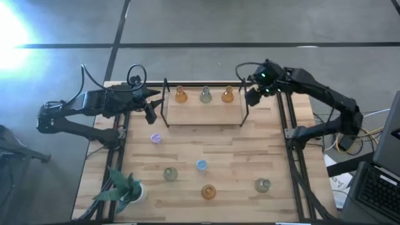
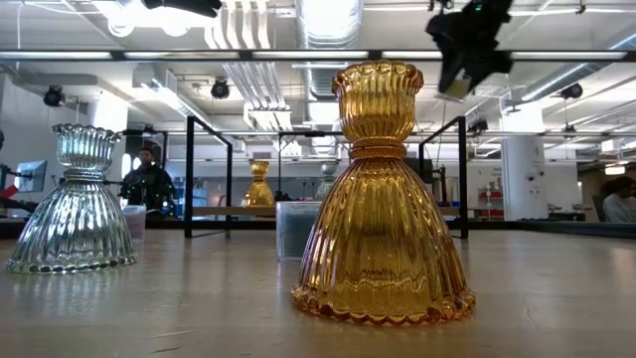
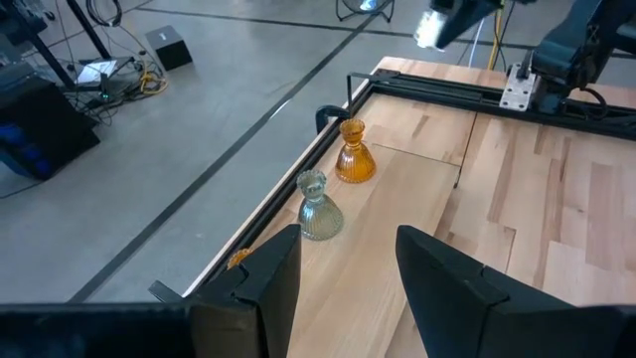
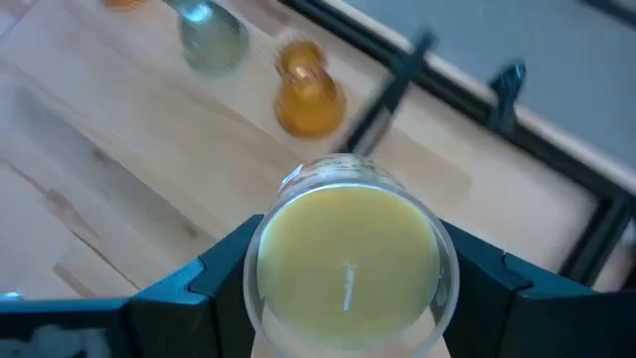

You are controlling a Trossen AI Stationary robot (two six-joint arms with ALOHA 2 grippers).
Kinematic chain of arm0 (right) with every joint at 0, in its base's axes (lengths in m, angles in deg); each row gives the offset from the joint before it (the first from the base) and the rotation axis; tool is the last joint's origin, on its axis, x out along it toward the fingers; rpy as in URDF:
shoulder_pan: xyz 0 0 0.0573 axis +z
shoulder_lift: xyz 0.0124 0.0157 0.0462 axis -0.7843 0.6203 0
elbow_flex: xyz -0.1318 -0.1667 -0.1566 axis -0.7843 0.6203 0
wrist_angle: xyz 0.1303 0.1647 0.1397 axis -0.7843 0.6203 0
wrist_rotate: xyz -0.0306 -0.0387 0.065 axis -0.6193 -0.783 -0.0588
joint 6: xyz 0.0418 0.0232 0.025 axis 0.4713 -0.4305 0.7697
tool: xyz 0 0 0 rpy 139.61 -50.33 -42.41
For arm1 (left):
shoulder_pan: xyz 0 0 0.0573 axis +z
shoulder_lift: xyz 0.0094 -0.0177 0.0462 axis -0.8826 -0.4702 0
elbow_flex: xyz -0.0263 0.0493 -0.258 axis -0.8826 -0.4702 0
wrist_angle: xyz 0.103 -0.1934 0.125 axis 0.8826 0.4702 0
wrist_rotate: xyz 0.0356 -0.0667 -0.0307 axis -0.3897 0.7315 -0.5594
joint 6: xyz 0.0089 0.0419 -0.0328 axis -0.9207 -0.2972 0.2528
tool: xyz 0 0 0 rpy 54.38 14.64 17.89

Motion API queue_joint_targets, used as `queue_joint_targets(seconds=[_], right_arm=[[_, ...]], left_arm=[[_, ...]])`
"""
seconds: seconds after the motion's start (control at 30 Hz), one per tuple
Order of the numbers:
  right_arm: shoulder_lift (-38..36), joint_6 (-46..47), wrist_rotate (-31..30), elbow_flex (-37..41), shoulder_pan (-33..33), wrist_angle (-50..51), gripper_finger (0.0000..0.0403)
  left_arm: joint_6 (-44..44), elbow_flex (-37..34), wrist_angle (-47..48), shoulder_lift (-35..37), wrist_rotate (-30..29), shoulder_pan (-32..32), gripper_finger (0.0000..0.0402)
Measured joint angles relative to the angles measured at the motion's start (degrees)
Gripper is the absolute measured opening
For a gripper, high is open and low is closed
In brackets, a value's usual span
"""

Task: Pick & Place candle stick holders
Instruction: Put the light yellow candle on the shelf

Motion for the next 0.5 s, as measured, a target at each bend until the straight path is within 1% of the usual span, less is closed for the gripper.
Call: queue_joint_targets(seconds=[0.13, 0.3, 0.5], right_arm=[[7.59, -5.52, 0.53, -7.37, 0.04, -0.03, 0.0219], [16.92, -11.23, 4.31, -15.73, 0.1, 0.26, 0.0219], [26.52, -15.44, 4.76, -23.17, 0.2, 4.65, 0.0219]], left_arm=[[0.2, 0.0, 0.0, -0.02, 0.02, -0.02, 0.0172], [0.55, -0.02, 0.0, -0.02, 0.02, 0.0, 0.0172], [0.57, -0.01, 0.02, 0.0, 0.02, -0.02, 0.0172]])
